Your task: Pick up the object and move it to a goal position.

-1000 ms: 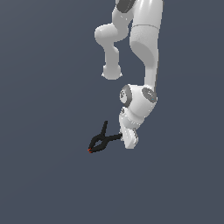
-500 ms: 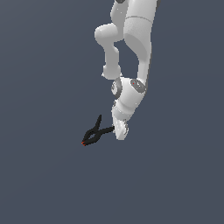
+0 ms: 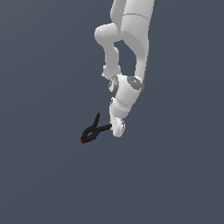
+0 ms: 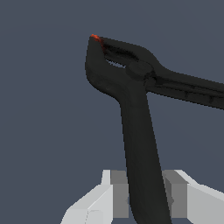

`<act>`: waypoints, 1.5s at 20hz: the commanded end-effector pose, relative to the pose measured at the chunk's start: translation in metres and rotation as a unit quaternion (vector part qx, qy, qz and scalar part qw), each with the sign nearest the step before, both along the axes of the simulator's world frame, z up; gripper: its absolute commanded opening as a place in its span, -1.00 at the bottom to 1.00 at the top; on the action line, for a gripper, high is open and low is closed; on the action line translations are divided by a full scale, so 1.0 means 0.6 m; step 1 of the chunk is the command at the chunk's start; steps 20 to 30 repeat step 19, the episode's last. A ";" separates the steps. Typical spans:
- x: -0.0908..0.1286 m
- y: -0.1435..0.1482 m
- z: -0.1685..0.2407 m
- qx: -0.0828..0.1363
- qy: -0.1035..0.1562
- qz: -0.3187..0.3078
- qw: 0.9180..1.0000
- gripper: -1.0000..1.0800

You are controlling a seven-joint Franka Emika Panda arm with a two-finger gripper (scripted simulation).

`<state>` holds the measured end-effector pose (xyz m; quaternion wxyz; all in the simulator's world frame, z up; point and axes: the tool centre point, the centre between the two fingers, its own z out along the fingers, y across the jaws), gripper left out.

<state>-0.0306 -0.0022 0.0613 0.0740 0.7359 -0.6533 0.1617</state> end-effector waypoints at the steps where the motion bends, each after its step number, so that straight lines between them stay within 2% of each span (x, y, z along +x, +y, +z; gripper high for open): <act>1: 0.002 -0.001 0.001 -0.001 -0.001 -0.001 1.000 -1.00; 17: -0.019 -0.008 0.048 0.000 0.001 -0.001 1.000 -1.00; 30: -0.019 -0.008 0.049 0.000 0.001 -0.001 1.000 -1.00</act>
